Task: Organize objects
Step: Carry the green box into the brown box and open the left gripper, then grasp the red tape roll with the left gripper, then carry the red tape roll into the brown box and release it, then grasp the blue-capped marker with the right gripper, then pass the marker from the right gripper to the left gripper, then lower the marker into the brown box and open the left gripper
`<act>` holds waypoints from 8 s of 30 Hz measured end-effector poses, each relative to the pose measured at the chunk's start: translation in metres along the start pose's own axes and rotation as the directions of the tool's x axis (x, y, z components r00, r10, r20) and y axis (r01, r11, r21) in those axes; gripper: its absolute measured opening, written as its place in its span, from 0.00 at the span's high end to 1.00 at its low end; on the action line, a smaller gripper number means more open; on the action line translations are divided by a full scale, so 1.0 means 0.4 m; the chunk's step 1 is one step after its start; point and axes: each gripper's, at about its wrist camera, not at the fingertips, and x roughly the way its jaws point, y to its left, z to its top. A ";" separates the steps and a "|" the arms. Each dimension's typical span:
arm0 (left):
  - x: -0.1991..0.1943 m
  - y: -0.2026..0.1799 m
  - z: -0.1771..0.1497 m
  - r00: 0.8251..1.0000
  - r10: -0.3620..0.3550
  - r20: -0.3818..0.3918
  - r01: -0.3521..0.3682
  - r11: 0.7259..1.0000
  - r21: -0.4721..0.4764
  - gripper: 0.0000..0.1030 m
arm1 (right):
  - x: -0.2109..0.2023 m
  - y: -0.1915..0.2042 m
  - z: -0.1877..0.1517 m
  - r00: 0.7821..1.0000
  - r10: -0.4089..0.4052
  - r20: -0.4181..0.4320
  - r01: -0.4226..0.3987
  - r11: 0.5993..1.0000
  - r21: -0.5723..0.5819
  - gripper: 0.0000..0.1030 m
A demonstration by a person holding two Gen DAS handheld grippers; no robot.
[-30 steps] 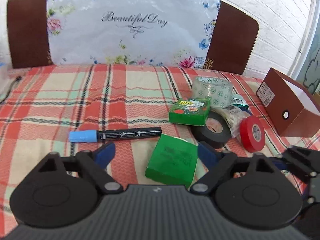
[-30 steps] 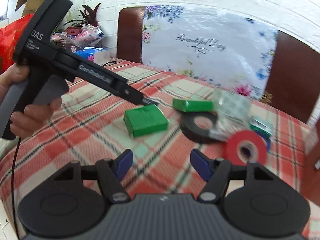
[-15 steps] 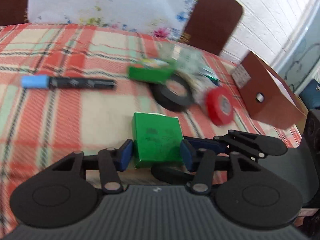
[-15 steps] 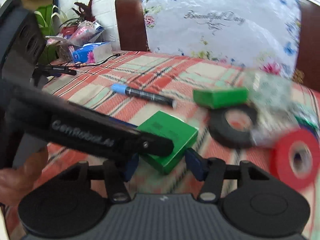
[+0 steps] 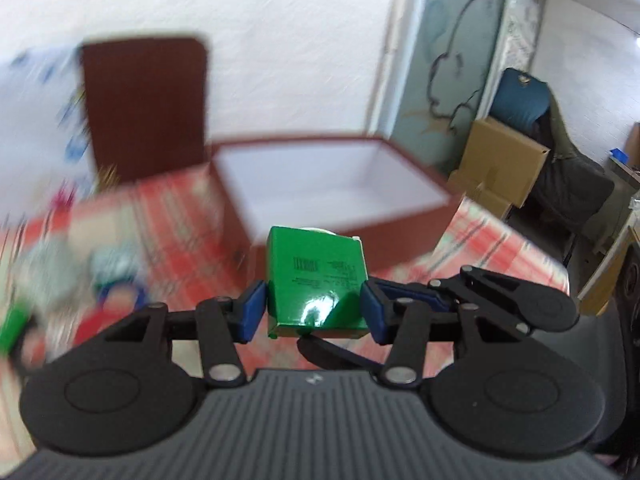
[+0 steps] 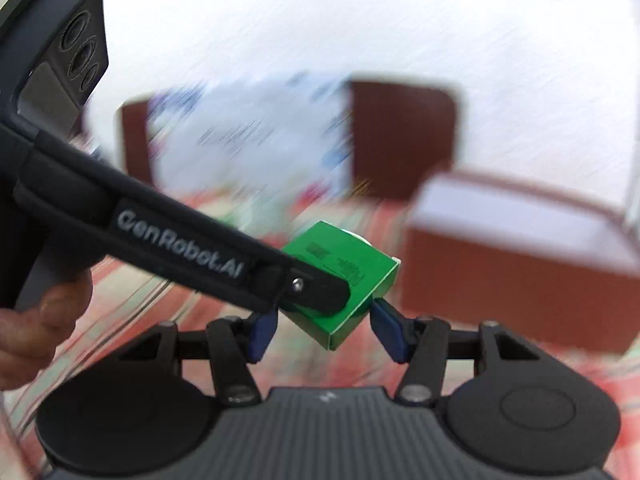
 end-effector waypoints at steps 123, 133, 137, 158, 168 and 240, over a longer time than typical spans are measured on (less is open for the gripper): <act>0.218 0.003 0.114 0.972 0.229 -0.044 -0.231 0.971 -0.064 0.71 | 0.167 -0.239 0.045 0.964 -0.222 0.145 0.215 0.974 0.067 0.25; 0.073 -0.012 -0.026 0.928 0.363 -0.087 -0.364 0.931 0.003 0.58 | 0.025 -0.154 -0.086 0.973 -0.203 0.108 0.174 0.957 0.230 0.00; 0.034 0.015 -0.084 0.901 0.411 -0.137 -0.415 0.910 -0.007 0.57 | 0.005 -0.147 -0.119 0.974 -0.206 0.099 0.165 0.933 0.321 0.00; -0.130 0.288 -0.298 0.799 0.551 -0.239 -0.594 0.786 -0.174 0.47 | 0.073 0.154 -0.138 0.986 0.008 -0.168 0.007 0.996 0.088 0.00; -0.243 0.460 -0.362 0.714 0.674 -0.191 -0.700 0.682 -0.210 0.41 | 0.126 0.239 -0.124 0.972 0.070 -0.224 -0.076 0.997 -0.017 0.13; 0.322 0.076 0.163 0.974 0.179 -0.140 -0.190 0.979 -0.067 0.63 | 0.257 -0.280 0.039 0.988 -0.057 0.145 -0.006 0.916 0.402 0.70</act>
